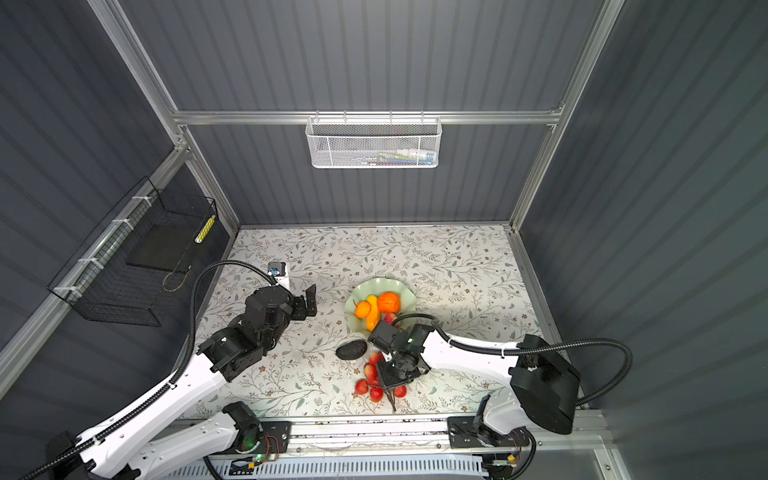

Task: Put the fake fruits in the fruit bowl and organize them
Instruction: 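Grasp the strawberry bunch by its stems with the right gripper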

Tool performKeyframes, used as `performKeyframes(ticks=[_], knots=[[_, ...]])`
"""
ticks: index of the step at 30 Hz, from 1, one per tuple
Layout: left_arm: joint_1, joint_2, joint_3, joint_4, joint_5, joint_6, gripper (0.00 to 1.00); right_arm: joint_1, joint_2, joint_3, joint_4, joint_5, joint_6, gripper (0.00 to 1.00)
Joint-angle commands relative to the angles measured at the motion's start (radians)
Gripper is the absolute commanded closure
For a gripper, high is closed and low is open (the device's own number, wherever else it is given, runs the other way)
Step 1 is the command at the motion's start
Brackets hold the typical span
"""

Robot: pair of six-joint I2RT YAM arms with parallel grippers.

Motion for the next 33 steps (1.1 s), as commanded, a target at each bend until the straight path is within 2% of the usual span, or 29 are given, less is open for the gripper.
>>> performKeyframes(ticks=[1,3,11,22,28,33], knots=[[0.009,-0.024,-0.013,-0.017,-0.027,-0.01,0.0,0.008,0.029,0.013,-0.044,0.035,-0.035,0.88],[0.009,-0.03,-0.016,-0.016,-0.03,-0.009,0.0,0.008,0.025,0.021,-0.05,0.049,-0.04,1.0],[0.009,-0.042,-0.03,-0.014,-0.031,-0.017,0.0,0.006,-0.093,0.052,-0.11,0.147,-0.043,1.0],[0.01,-0.069,-0.057,-0.012,-0.039,-0.027,0.0,-0.014,-0.392,0.187,-0.384,0.276,-0.038,1.0],[0.009,-0.08,-0.06,-0.026,-0.037,-0.035,0.0,-0.06,-0.402,0.208,-0.385,0.289,-0.069,1.0],[0.009,-0.099,-0.062,-0.032,-0.041,-0.043,0.0,-0.102,-0.368,0.344,-0.394,0.327,-0.144,1.0]])
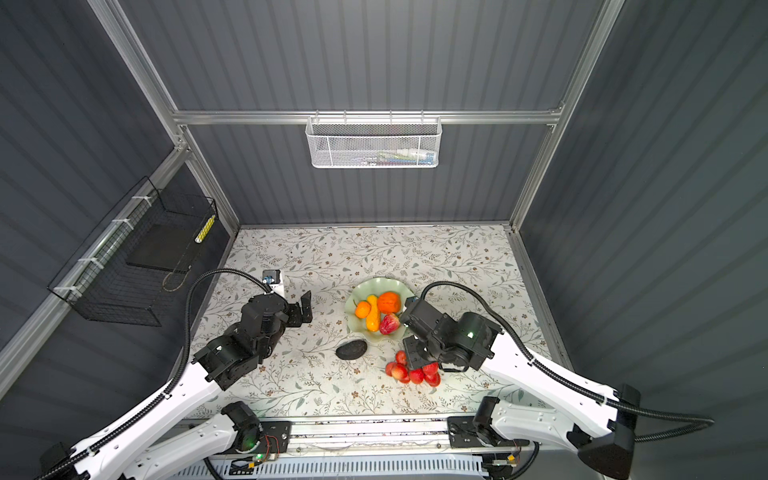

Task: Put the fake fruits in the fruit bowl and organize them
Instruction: 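Grasp the strawberry bunch by its stems with the right gripper, then carry the strawberry bunch over the bowl with the right gripper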

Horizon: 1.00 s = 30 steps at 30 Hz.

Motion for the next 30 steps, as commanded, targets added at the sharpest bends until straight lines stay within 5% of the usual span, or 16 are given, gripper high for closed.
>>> performKeyframes(ticks=[1,20,30], knots=[[0.009,-0.029,-0.001,-0.008,-0.024,-0.02,0.0,-0.032,0.01,0.117,-0.004,0.052,-0.082,1.0],[0.009,-0.08,-0.001,-0.085,-0.043,-0.037,0.0,-0.241,0.429,0.459,0.377,-0.029,-0.41,1.0],[0.009,-0.127,-0.07,0.004,0.124,-0.015,0.0,-0.239,0.585,0.244,0.59,-0.039,-0.45,1.0]])
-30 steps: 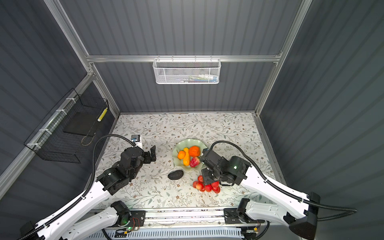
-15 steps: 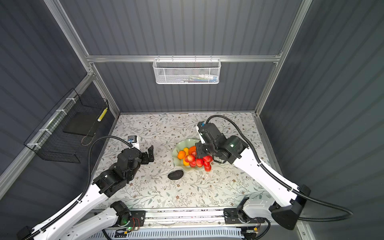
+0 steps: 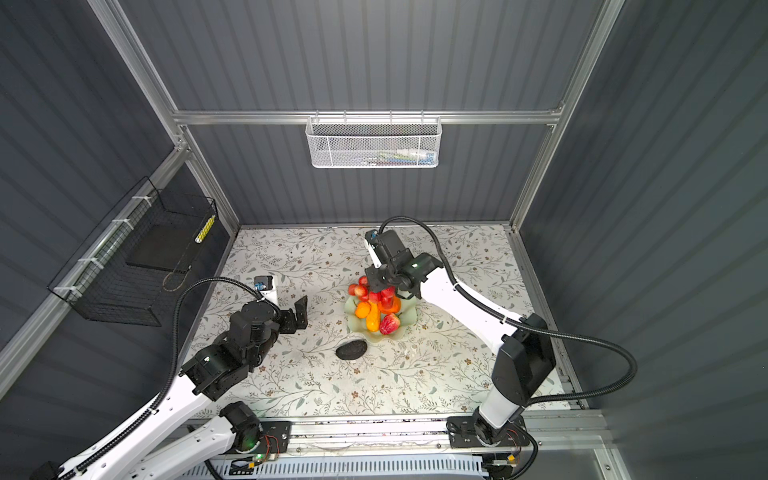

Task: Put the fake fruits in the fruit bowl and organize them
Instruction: 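Carry the strawberry bunch over the bowl with the right gripper, then release the bunch into the bowl while the left gripper reaches the avocado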

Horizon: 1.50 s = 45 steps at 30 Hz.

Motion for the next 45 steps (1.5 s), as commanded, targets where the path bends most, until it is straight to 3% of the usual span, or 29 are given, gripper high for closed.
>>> performKeyframes(ticks=[1,4,8,11,14,20,24,31,38,45], knots=[[0.009,-0.023,-0.025,0.037,0.073,0.002,0.0,0.003,0.006,-0.096,0.097,-0.031,-0.01,1.0],[0.009,-0.033,-0.039,0.036,0.086,0.006,0.0,0.006,0.001,-0.155,0.13,-0.047,0.007,0.96],[0.009,-0.029,-0.044,0.038,0.126,0.03,0.0,0.007,-0.007,-0.179,0.13,-0.048,0.017,0.62],[0.01,-0.007,-0.034,0.025,0.182,0.047,0.0,0.004,-0.035,-0.181,0.131,-0.061,0.023,0.42],[0.01,0.032,-0.012,-0.012,0.257,0.059,0.01,0.001,-0.083,-0.179,0.166,-0.058,0.037,0.28],[0.009,0.138,0.023,-0.088,0.452,0.067,0.06,-0.032,-0.177,-0.183,0.186,-0.071,0.089,0.08],[0.008,0.213,0.052,-0.139,0.54,0.043,0.09,-0.072,-0.241,-0.215,0.208,-0.097,0.122,0.01],[-0.013,0.266,0.034,-0.203,0.613,-0.009,0.13,-0.16,-0.387,-0.341,0.272,-0.157,0.188,0.01],[-0.186,0.411,0.038,-0.192,0.479,-0.013,0.14,-0.227,-0.493,-0.427,0.281,-0.17,0.203,0.01],[-0.202,0.557,0.066,-0.109,0.449,0.031,0.13,-0.267,-0.529,-0.471,0.296,-0.213,0.219,0.01]])
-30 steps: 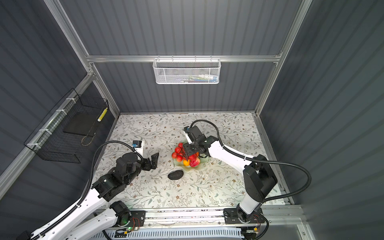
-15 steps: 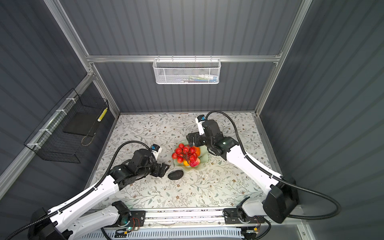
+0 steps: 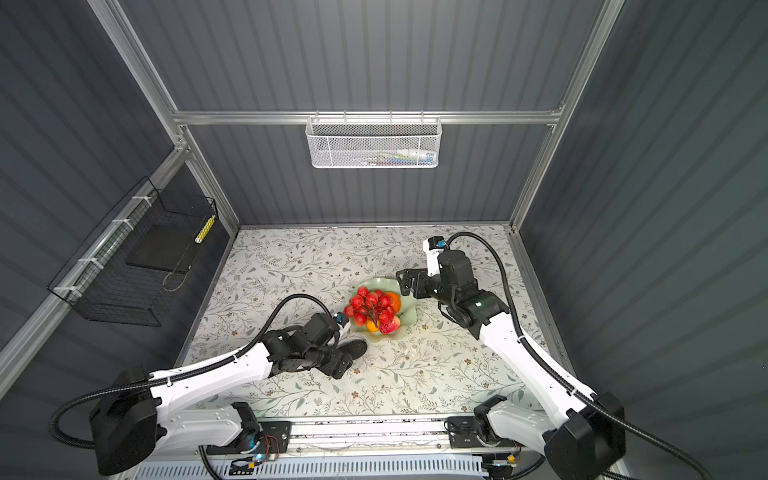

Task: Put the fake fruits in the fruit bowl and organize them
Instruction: 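Release the bunch into the bowl while the left gripper reaches the avocado, then grasp the dark avocado with the left gripper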

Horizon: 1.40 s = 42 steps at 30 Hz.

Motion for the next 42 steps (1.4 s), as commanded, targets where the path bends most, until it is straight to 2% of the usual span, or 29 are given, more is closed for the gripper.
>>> performKeyframes(ticks=[1,6,12,17,23,26,29,35,39,42], knots=[[0.0,0.042,0.045,0.045,-0.04,0.033,0.13,-0.01,-0.009,-0.022,0.016,-0.032,0.013,0.01],[0.0,0.131,0.078,0.076,-0.088,0.056,0.12,-0.024,-0.05,-0.039,0.019,-0.042,0.008,0.01],[0.0,0.196,0.095,0.125,-0.059,0.081,0.14,-0.039,-0.056,-0.051,0.022,-0.051,0.004,0.01],[0.0,0.238,0.098,0.131,-0.024,0.083,0.27,-0.05,-0.053,-0.059,0.03,-0.063,0.008,0.01],[0.0,0.249,0.085,0.116,0.022,0.073,0.51,-0.057,-0.047,-0.064,0.036,-0.067,0.012,0.01],[-0.001,0.22,0.071,0.097,0.051,0.061,0.61,-0.057,-0.046,-0.067,0.043,-0.068,0.015,0.01],[-0.001,0.155,0.055,0.052,0.06,0.04,0.62,-0.06,-0.045,-0.067,0.046,-0.069,0.018,0.01],[-0.001,-0.076,0.044,-0.042,0.026,0.029,0.62,-0.063,-0.039,-0.07,0.06,-0.077,0.029,0.01],[-0.001,-0.192,0.118,-0.115,-0.023,0.043,0.62,-0.067,-0.04,-0.065,0.059,-0.078,0.037,0.01],[-0.001,-0.184,0.223,-0.131,-0.039,0.074,0.62,-0.071,-0.05,-0.065,0.057,-0.071,0.038,0.01]])
